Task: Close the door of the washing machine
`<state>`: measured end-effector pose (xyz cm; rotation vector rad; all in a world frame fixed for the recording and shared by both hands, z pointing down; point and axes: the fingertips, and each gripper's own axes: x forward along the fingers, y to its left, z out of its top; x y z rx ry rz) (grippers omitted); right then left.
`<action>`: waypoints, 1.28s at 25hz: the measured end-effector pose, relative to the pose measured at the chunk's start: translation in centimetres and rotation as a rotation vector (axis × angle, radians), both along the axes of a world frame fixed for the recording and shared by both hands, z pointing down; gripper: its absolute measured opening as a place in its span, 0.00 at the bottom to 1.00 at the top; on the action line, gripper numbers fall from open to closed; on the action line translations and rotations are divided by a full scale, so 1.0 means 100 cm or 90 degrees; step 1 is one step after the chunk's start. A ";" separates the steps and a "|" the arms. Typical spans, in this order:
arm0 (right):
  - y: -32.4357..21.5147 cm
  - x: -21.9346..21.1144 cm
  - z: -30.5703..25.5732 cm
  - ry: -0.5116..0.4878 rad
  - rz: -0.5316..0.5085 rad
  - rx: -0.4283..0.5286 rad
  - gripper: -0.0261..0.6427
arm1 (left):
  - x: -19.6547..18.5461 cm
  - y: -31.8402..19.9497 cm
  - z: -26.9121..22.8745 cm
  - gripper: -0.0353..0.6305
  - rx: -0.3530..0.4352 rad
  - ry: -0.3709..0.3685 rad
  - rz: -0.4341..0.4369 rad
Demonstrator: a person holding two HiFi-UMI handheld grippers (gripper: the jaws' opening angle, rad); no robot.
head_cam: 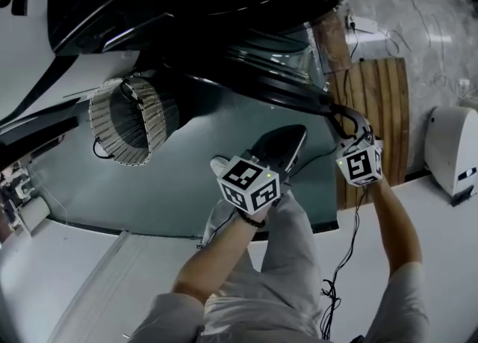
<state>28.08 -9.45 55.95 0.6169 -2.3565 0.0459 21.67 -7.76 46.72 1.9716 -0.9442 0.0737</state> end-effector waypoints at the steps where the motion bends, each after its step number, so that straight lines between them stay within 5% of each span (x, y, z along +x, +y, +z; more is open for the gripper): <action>1: -0.007 0.002 0.000 0.000 -0.003 0.002 0.17 | 0.000 -0.006 -0.001 0.06 0.012 -0.004 0.007; 11: -0.084 0.014 0.001 0.024 0.013 0.030 0.20 | 0.016 -0.068 -0.011 0.06 0.163 -0.092 0.120; 19: -0.134 0.014 0.002 0.061 -0.057 0.036 0.20 | 0.017 -0.106 -0.005 0.06 0.188 -0.088 0.158; 32: -0.195 0.009 0.001 0.074 -0.007 0.067 0.23 | 0.007 -0.162 -0.014 0.06 0.282 -0.148 0.130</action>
